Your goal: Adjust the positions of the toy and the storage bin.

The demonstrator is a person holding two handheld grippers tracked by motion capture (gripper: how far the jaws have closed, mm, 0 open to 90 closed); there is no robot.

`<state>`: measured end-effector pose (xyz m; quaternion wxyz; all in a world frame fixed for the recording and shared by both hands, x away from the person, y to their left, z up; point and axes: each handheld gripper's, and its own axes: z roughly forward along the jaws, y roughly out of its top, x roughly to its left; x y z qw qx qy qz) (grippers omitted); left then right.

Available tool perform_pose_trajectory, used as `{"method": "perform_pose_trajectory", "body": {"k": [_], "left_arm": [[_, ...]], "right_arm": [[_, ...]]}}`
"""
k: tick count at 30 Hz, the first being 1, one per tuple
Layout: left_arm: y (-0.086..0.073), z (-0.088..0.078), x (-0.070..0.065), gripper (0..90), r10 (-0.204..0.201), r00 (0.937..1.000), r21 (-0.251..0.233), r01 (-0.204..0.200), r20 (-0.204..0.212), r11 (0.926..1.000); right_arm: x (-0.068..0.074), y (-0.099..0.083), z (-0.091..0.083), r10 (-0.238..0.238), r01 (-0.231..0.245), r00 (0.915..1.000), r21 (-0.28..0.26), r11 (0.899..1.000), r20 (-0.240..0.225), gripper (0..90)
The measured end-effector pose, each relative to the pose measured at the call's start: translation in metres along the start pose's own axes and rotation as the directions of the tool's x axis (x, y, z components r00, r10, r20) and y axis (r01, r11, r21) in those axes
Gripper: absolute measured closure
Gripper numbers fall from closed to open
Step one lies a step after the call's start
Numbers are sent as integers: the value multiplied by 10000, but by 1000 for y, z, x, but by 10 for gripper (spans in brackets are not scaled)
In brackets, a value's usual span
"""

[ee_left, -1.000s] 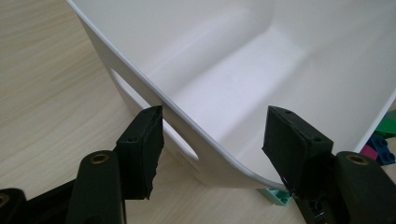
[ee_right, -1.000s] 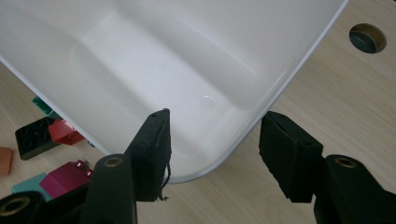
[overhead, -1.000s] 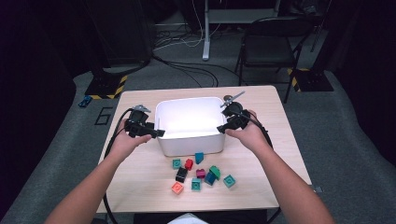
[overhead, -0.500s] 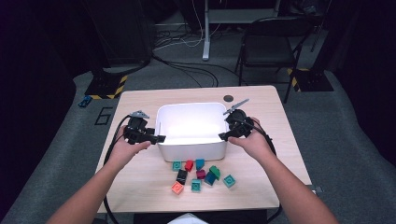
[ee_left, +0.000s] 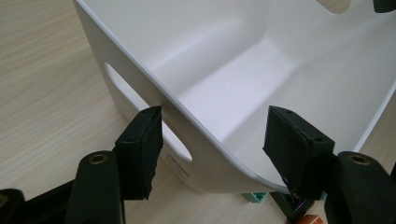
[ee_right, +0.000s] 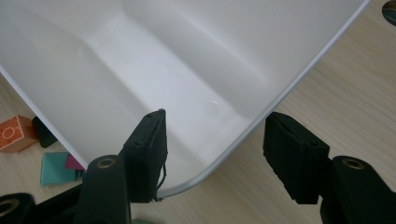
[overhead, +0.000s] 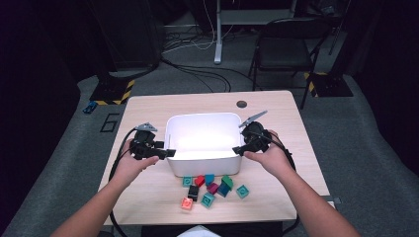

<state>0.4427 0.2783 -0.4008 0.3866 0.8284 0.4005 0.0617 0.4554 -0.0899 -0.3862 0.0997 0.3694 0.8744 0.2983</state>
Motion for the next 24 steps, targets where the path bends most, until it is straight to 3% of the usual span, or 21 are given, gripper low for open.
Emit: {"method": "perform_pose_trajectory", "body": {"k": [7,11,16,24], "left_arm": [[4,10,0,385,317,9983,284,-303,-490,9991],[6,16,3,415,266,9977,191,-254,-619,9995],[11,22,5,426,66,9988,-31,-67,-492,10000],[16,28,9,436,-49,9975,-236,32,-708,9997]], "right_arm": [[-3,1,9,290,-291,9995,53,9996,116,364],[-11,2,16,627,-626,9977,-66,9980,242,366],[-19,6,18,918,-897,9945,-427,9951,509,367],[-29,8,22,1052,-1013,9920,-572,9932,694,397]]}}
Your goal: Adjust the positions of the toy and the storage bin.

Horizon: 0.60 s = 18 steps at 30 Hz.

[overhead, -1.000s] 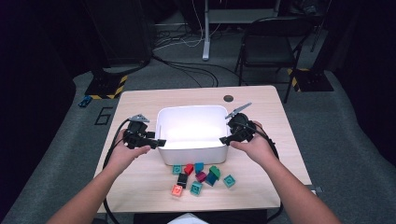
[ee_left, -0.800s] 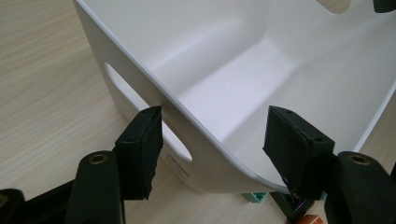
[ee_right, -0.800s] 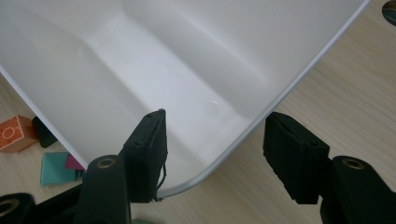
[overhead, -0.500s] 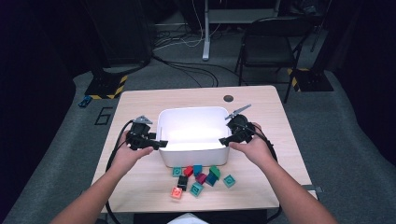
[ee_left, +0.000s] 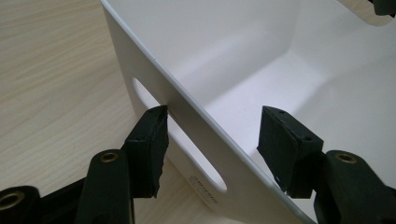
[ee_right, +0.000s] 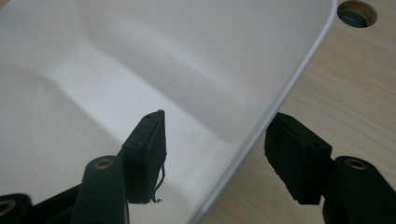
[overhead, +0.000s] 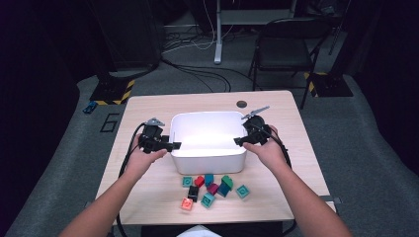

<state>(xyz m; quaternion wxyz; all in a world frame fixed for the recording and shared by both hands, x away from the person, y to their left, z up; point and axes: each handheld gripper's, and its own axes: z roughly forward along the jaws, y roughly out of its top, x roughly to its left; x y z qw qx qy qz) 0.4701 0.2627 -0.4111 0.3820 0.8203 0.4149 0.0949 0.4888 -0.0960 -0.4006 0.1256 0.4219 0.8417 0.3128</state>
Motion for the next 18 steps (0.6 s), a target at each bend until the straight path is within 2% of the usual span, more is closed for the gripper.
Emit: {"method": "perform_pose_trajectory", "body": {"k": [3,6,9,10,12,14,16,17,18], "left_arm": [[1,-5,1,421,-16,9999,-184,14,-116,9998],[2,-11,2,398,-78,10000,-359,77,-38,9993],[1,-28,5,390,-59,10000,-643,59,-4,9979],[1,-28,5,390,-59,10000,-643,59,-4,9979],[0,-40,7,387,3,10000,-763,-11,-100,9971],[-1,-44,8,385,27,10000,-808,-33,-85,9967],[-4,-55,8,384,294,9993,-858,-314,-238,9958],[-4,-55,8,385,294,9993,-858,-314,-238,9958],[-7,-62,9,384,341,9992,-832,-356,-192,9959]], "right_arm": [[-1,1,-2,-47,49,9999,-113,9999,133,414],[-1,2,-6,-203,207,9995,-188,9996,229,414],[-2,2,-23,-162,169,9998,-500,9986,147,413],[-2,2,-23,-162,169,9998,-500,9986,147,413],[-1,2,-41,-283,293,9995,-808,9963,136,416],[0,2,-46,-363,377,9992,-871,9955,169,418],[3,-3,-57,-588,606,9980,-817,9948,247,426],[3,-3,-57,-588,606,9980,-817,9948,247,426],[5,-8,-61,-722,740,9971,-763,9943,258,426]]}}
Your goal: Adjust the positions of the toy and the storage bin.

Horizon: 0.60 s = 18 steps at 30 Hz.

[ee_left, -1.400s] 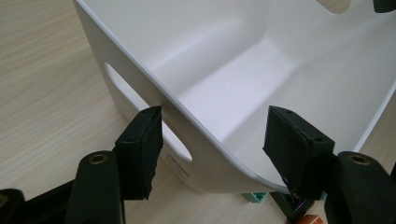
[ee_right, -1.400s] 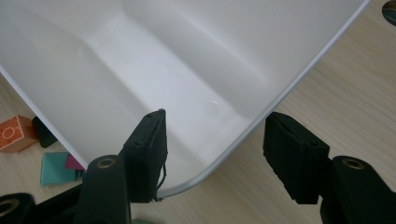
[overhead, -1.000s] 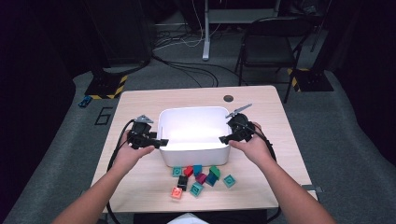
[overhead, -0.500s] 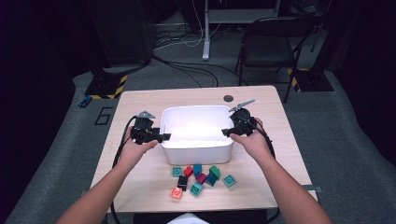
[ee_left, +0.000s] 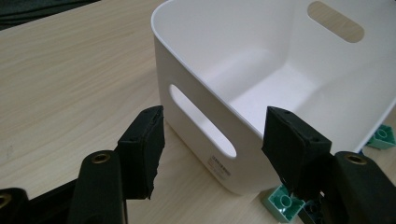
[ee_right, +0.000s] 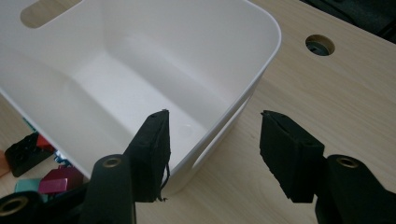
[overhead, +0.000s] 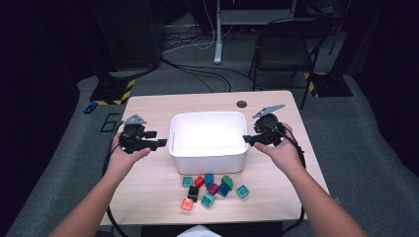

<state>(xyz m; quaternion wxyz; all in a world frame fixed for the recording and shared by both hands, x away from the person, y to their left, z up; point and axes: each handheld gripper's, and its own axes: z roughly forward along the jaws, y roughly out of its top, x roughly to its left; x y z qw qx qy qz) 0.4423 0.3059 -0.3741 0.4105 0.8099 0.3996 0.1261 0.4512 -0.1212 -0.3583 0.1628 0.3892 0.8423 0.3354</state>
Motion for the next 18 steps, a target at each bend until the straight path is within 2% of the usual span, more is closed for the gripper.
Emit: {"method": "perform_pose_trajectory", "body": {"k": [4,7,9,11,14,18], "left_arm": [[-7,-11,1,384,111,9997,-66,-112,-221,9999],[-13,-16,1,384,114,9999,-161,-115,-87,9998],[-17,-19,1,384,96,9998,-208,-100,-168,9997],[-19,-19,2,384,103,9998,-282,-108,-184,9995],[-28,-20,5,385,-97,9999,-475,90,-143,9988],[-34,-22,7,385,-184,9998,-603,180,-61,9980]], "right_arm": [[5,-8,-13,-72,70,9999,-133,9999,-107,430],[9,-13,-24,-176,174,9998,-308,9994,-41,436],[11,-17,-28,-327,327,9995,-315,9990,7,437],[11,-20,-30,-348,348,9994,-351,9988,5,437],[16,-30,-35,-309,305,9995,-552,9980,-72,440],[22,-43,-33,-479,470,9987,-457,9979,-199,443]]}}
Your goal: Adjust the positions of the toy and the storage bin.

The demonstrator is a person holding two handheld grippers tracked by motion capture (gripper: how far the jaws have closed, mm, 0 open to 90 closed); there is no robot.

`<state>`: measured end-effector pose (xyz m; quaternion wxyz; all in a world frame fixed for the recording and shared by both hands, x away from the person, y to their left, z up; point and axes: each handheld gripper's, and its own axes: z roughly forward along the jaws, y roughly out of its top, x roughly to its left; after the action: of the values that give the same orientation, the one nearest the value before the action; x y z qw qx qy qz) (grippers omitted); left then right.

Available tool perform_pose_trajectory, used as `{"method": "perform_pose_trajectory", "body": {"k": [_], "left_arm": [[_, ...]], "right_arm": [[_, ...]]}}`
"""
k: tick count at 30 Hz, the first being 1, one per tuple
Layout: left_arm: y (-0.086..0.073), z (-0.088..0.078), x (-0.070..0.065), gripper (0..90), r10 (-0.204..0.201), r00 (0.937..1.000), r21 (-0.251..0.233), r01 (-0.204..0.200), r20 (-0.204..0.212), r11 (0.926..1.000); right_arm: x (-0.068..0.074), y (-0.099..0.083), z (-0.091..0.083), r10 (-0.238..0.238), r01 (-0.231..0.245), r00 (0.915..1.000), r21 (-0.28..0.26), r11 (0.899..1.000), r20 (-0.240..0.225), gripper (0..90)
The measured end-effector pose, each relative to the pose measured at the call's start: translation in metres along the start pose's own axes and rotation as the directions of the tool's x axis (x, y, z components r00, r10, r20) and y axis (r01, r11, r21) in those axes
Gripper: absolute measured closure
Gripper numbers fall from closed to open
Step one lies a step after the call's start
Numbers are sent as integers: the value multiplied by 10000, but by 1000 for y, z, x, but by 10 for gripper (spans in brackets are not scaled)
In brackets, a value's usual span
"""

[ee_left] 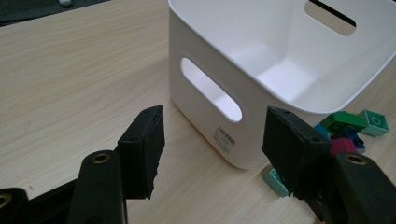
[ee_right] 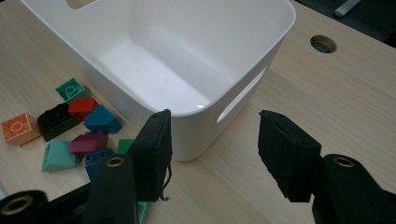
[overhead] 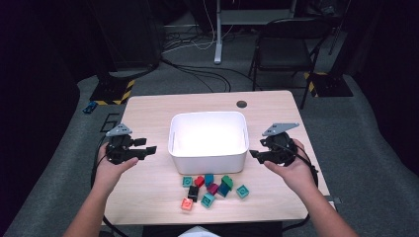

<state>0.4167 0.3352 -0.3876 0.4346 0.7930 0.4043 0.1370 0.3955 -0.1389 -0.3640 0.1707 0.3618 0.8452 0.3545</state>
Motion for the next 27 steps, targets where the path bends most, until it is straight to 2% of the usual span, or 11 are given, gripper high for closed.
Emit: {"method": "perform_pose_trajectory", "body": {"k": [2,7,8,11,13,14,17,19,20,27], "left_arm": [[-4,-1,0,384,-53,10000,-44,53,59,10000],[-19,-6,-2,385,-52,9999,-15,52,103,10000],[-19,-6,-2,385,-52,9999,-15,52,103,10000],[-27,-7,-2,384,-55,9999,-61,56,112,10000],[-32,-7,-2,384,-123,9997,-170,127,233,9998],[-35,-6,-2,384,-165,9996,-173,169,223,9997],[-43,-3,-3,385,-185,9997,-93,186,136,9998],[-45,-2,-3,384,-173,9998,-48,174,126,9998],[-46,-1,-4,384,-175,9998,-130,176,84,9998],[-52,0,-5,384,-124,9999,-242,124,22,9996]], "right_arm": [[2,-3,1,8,-8,10000,35,10000,-26,445],[15,-28,10,193,-171,9984,431,9989,-524,471],[15,-28,10,193,-171,9984,431,9989,-524,471],[26,-44,20,-109,179,9972,936,9954,-745,474],[28,-48,22,-152,227,9972,1031,9944,-735,473],[33,-55,26,-121,206,9971,1125,9934,-754,473],[38,-64,32,89,-2,9966,1055,9944,-822,489],[38,-67,34,25,69,9960,1041,9945,-897,496],[40,-70,38,178,-75,9951,1051,9944,-971,509],[48,-79,52,241,-154,9953,934,9955,-938,516]]}}
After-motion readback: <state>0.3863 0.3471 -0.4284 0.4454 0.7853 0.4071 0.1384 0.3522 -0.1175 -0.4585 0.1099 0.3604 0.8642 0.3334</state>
